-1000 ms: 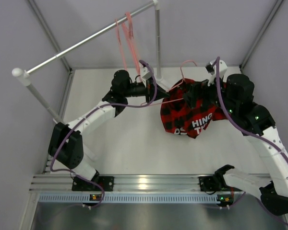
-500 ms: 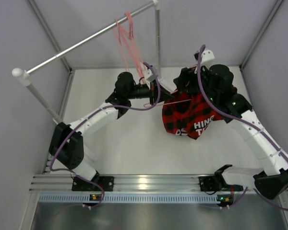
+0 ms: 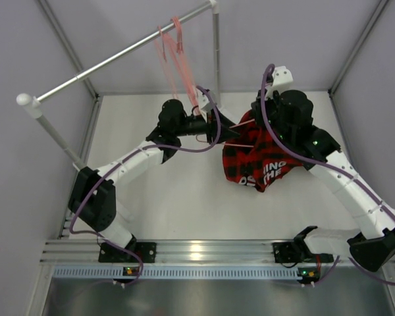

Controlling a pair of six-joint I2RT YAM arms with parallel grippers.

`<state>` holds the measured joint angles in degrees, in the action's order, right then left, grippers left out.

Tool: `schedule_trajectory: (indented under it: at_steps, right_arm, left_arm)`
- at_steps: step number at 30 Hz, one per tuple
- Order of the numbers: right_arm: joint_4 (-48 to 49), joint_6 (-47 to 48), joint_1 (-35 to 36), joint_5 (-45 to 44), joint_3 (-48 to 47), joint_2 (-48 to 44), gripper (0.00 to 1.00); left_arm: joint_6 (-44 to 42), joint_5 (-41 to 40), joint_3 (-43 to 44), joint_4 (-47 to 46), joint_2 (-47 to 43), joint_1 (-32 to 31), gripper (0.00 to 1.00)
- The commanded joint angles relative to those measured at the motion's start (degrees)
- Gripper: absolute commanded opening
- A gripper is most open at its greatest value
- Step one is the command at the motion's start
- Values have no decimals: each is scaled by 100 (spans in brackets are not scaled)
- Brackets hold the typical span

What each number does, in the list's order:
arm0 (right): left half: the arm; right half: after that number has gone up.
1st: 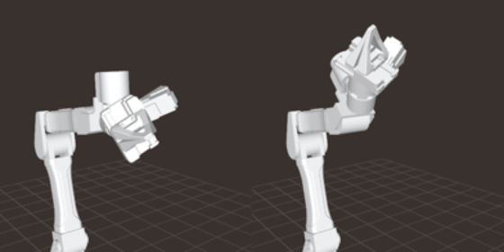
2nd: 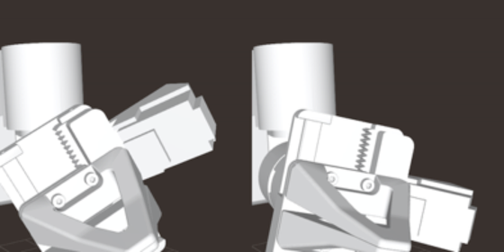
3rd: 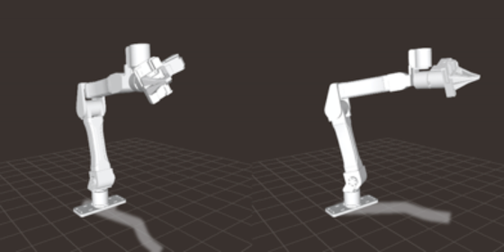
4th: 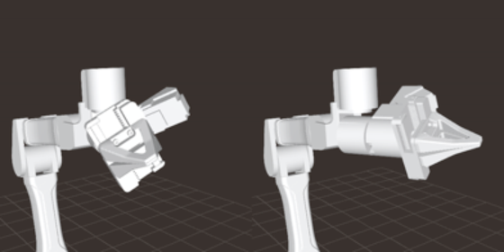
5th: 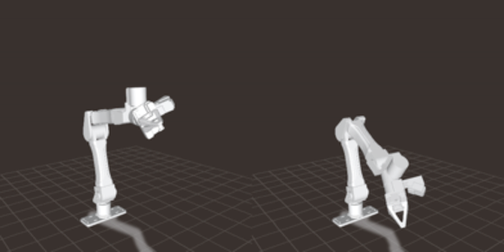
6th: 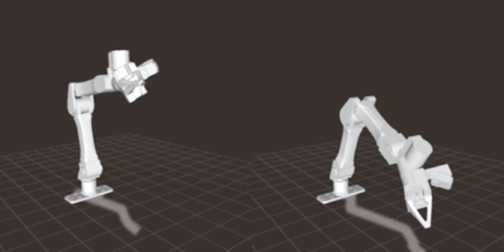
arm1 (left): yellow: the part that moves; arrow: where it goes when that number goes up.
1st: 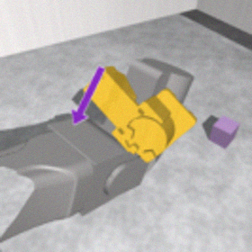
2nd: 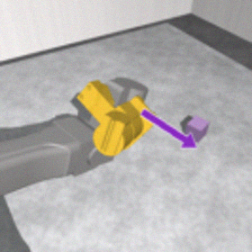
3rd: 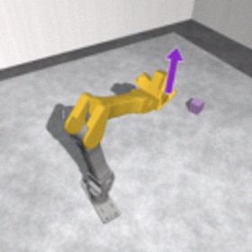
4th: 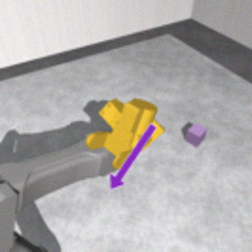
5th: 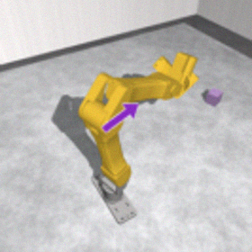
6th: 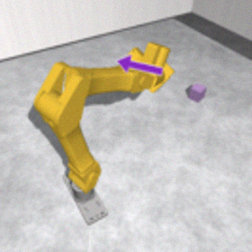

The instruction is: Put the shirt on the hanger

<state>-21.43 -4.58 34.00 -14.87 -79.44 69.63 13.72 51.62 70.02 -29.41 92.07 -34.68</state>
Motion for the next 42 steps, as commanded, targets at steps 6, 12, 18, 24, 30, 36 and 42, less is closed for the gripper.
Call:
schedule_trajectory:
  at_steps: [6, 12, 18, 24, 30, 36, 42]
  right_arm:
    - [500, 861, 107, -332, -142, -212, 0]
    - [482, 1064, 107, -280, -45, -388, 0]
    - [438, 959, 107, 212, -37, -397, 0]
    - [131, 889, 107, 389, 33, -476, 0]
    - [42, 529, 107, -303, 481, -669, 0]
    - [-28, -34, 107, -1402, 816, -652, 0]
    - [34, -447, 98, -1545, 991, -713, 0]
  left_arm:
    - [-668, -1195, -365, 1340, -1215, -39, 78]
    - [-19, -3418, -1279, 1675, -2568, -39, 82]
    - [1035, -5100, -2623, 1588, -3608, -48, 82]
    - [1836, -4714, -3643, 562, -3758, -267, 77]
    - [1608, -4836, -3662, -72, -2907, -1102, 76]
    - [2231, -5645, -4066, -1663, -2212, -1577, 75]
    - [2592, -5926, -3987, -2726, -1439, -1902, 74]
